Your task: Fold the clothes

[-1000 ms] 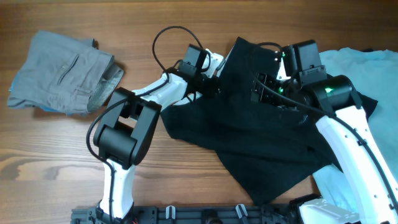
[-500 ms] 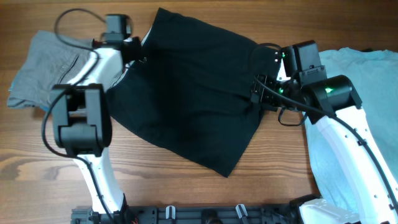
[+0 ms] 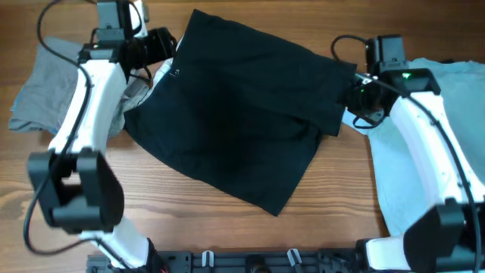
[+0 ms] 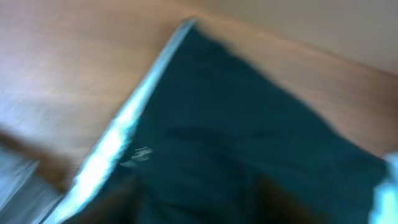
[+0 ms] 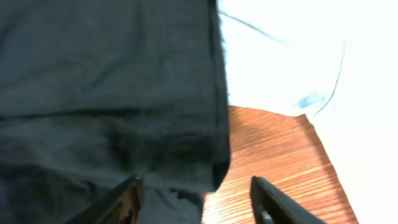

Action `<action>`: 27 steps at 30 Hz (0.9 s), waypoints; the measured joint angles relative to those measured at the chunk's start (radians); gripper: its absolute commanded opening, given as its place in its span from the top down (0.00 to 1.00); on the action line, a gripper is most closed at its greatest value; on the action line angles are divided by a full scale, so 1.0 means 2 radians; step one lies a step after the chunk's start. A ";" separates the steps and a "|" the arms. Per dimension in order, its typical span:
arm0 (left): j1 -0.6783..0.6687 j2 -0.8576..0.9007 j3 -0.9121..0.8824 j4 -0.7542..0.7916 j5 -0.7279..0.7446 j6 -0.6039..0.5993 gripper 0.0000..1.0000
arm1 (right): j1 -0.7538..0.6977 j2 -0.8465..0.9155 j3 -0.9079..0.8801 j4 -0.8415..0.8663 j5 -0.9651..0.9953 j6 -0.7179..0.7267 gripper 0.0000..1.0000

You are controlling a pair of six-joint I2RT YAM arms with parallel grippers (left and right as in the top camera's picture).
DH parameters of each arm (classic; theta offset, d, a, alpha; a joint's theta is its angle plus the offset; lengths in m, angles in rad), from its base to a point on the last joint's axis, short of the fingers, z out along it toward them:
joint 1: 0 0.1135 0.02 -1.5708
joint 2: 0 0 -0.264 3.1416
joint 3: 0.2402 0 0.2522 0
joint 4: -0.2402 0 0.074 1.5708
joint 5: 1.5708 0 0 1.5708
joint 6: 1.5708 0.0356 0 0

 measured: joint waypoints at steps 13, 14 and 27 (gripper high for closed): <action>-0.175 0.148 0.006 0.155 0.032 0.078 0.78 | -0.019 -0.162 0.000 -0.056 -0.092 -0.056 0.17; -0.178 0.169 0.005 0.163 0.030 0.079 0.78 | -0.019 -0.174 0.000 -0.058 -0.093 -0.056 0.17; -0.112 0.225 0.014 0.179 -0.102 0.078 0.84 | -0.019 -0.131 0.000 -0.059 -0.087 -0.044 0.20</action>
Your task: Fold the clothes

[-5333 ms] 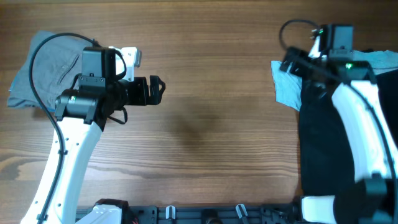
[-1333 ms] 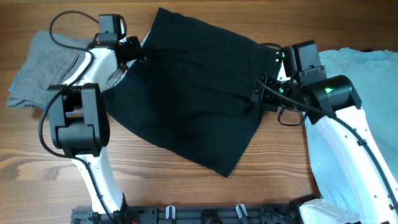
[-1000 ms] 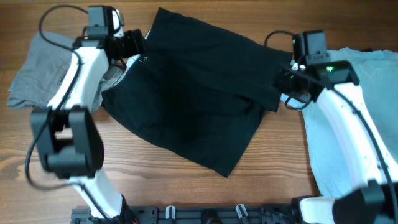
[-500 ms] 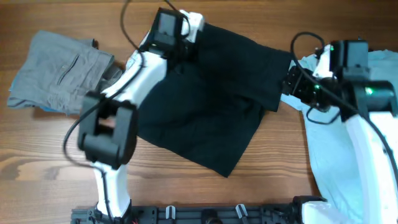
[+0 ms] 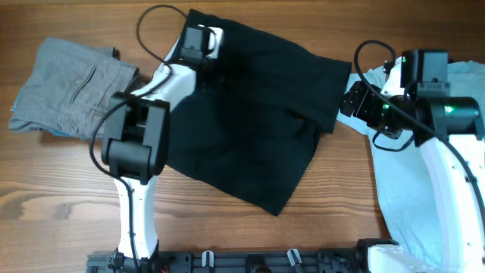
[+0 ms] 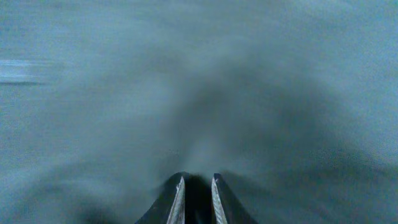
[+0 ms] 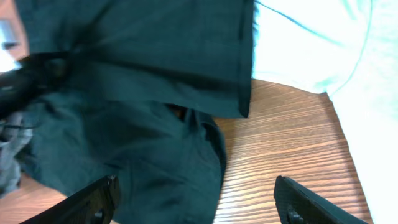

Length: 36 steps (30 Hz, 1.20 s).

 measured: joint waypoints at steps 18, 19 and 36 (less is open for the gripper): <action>0.090 -0.203 -0.010 -0.156 0.090 -0.034 0.05 | 0.000 0.267 0.000 0.180 0.032 0.030 0.96; 0.090 -0.232 -0.009 -0.179 0.097 -0.033 0.04 | 0.000 0.291 0.000 0.190 0.032 0.030 0.96; 0.111 -0.342 -0.011 -0.517 0.026 -0.034 0.05 | -0.124 0.330 0.003 0.156 -0.030 -0.077 0.48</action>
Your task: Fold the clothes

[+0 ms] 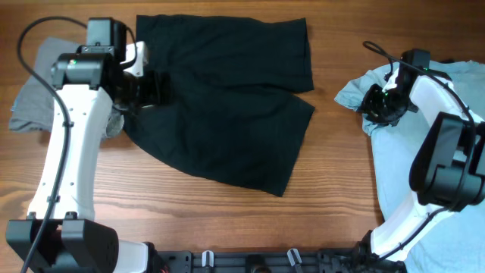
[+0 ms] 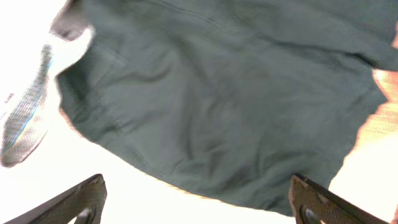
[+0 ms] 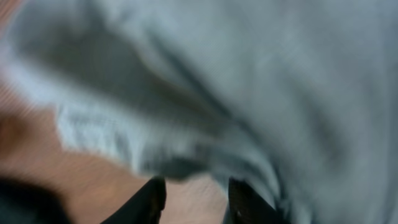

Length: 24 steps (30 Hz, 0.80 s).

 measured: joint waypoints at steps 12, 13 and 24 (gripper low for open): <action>0.068 0.000 0.000 -0.040 -0.018 -0.014 0.01 | 0.129 -0.039 -0.002 0.040 -0.029 -0.038 0.19; 0.068 0.000 0.000 -0.042 -0.018 -0.014 0.01 | 0.133 -0.031 -0.002 0.043 -0.028 -0.038 0.19; 0.068 0.000 0.000 -0.046 -0.018 -0.014 0.00 | 0.175 0.024 0.001 0.062 -0.007 -0.030 0.96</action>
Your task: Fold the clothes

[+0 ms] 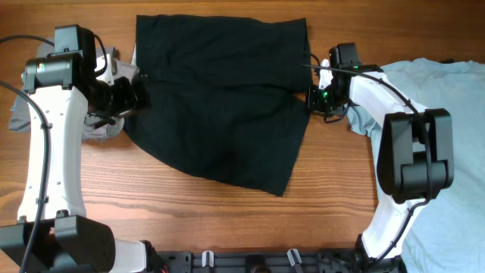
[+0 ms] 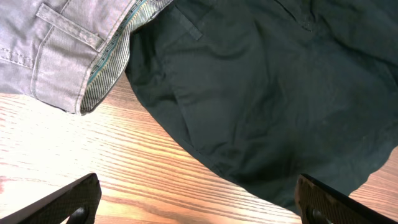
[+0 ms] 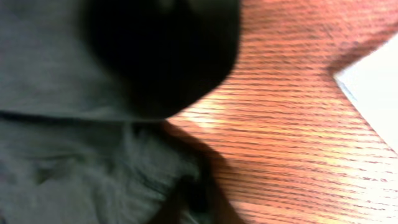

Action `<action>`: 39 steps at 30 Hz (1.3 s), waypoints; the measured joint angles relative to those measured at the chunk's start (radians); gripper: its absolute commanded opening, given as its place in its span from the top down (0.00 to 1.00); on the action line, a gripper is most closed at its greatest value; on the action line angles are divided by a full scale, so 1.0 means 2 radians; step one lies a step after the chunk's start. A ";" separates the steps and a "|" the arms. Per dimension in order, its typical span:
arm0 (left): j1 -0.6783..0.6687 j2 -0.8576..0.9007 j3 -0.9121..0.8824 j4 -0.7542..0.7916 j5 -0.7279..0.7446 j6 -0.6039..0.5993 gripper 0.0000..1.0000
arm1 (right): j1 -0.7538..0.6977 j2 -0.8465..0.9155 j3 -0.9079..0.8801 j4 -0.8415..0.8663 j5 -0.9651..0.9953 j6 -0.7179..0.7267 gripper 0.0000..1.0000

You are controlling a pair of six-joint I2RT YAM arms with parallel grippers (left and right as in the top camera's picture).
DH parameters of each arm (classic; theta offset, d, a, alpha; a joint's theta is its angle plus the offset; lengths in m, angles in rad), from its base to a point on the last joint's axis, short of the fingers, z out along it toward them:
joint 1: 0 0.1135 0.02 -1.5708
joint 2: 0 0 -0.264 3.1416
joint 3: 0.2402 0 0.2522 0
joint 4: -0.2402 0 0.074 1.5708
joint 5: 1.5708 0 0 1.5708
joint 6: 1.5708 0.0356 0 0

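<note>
The black shorts lie spread in the middle of the table, top edge straight along the far side, lower part slanting toward the near right. My left gripper hovers at their left edge. In the left wrist view this gripper is wide open over bare wood, with the shorts ahead of it. My right gripper is at the shorts' right edge. The right wrist view is blurred: the gripper has its fingers drawn together in the dark cloth.
Grey trousers lie at the left under my left arm, and their waistband touches the black shorts. A light blue shirt covers the table's right side. Bare wood shows along the near edge.
My right gripper has gone from the light blue shirt's left flap to the right edge of the black shorts and closed there. My left gripper, still open, has shifted slightly left.
At first the shorts lay skewed, with my left gripper at their upper left corner and my right gripper open at their right corner. Then my left gripper was shut on the top edge. Later the shorts lay squared, left gripper open, right over the shirt; now right grips the shorts.
</note>
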 measured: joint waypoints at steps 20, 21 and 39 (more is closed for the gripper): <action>0.000 0.000 -0.064 0.047 -0.013 0.000 0.04 | -0.103 -0.206 0.017 -0.146 -0.003 -0.001 0.36; 0.000 0.000 -0.088 0.060 -0.017 -0.001 0.00 | -0.102 -0.215 0.018 -0.167 -0.010 -0.001 0.37; 0.038 0.015 -0.316 0.355 -0.055 -0.108 0.45 | -0.036 -0.224 -0.159 -0.173 -0.040 0.017 0.36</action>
